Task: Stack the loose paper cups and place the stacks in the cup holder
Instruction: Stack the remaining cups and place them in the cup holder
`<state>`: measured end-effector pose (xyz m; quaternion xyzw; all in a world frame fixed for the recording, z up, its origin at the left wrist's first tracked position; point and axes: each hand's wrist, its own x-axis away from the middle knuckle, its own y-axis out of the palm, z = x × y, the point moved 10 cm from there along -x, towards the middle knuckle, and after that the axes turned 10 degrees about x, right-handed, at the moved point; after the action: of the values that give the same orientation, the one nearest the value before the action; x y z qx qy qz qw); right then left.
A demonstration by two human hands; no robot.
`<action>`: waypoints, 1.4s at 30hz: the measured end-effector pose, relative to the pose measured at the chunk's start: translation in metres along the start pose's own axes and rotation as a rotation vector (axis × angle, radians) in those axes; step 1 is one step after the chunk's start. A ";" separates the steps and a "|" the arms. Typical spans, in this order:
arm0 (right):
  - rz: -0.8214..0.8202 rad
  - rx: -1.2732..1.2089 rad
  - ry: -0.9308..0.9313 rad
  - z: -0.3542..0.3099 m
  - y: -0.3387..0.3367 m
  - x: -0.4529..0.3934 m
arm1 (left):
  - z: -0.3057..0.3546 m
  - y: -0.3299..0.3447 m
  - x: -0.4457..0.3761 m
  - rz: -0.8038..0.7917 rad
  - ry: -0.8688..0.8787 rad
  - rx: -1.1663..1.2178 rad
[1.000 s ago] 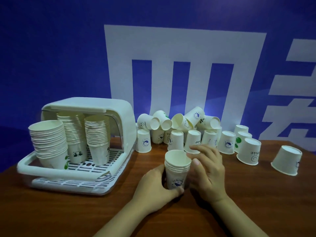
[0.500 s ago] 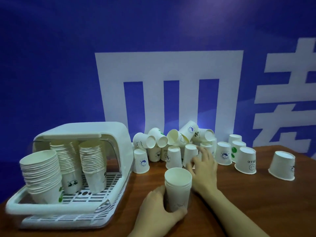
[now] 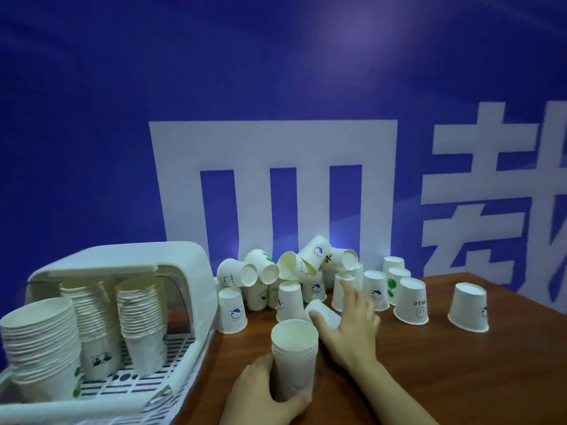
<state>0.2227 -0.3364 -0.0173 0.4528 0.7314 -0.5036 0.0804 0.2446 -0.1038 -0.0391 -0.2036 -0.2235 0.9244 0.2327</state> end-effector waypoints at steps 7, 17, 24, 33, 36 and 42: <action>-0.114 -0.371 0.208 -0.002 -0.019 0.020 | -0.003 -0.003 0.004 0.021 -0.014 0.014; -0.165 -0.768 -0.066 -0.085 -0.057 0.030 | -0.013 0.005 0.002 0.011 0.015 0.052; -0.149 -0.710 -0.054 -0.077 -0.046 0.053 | -0.013 0.005 0.002 0.032 0.027 0.015; -0.212 -0.542 -0.278 -0.089 -0.057 0.061 | -0.010 0.006 0.002 0.011 0.020 -0.007; -0.220 -0.213 -0.414 -0.093 -0.052 0.074 | -0.010 0.005 0.001 0.014 0.027 -0.033; -0.279 -0.246 -0.414 -0.078 -0.048 0.080 | -0.009 0.005 0.001 0.006 0.014 -0.082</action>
<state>0.1671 -0.2304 0.0066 0.2219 0.8104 -0.4990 0.2121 0.2464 -0.1041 -0.0495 -0.2200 -0.2588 0.9138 0.2228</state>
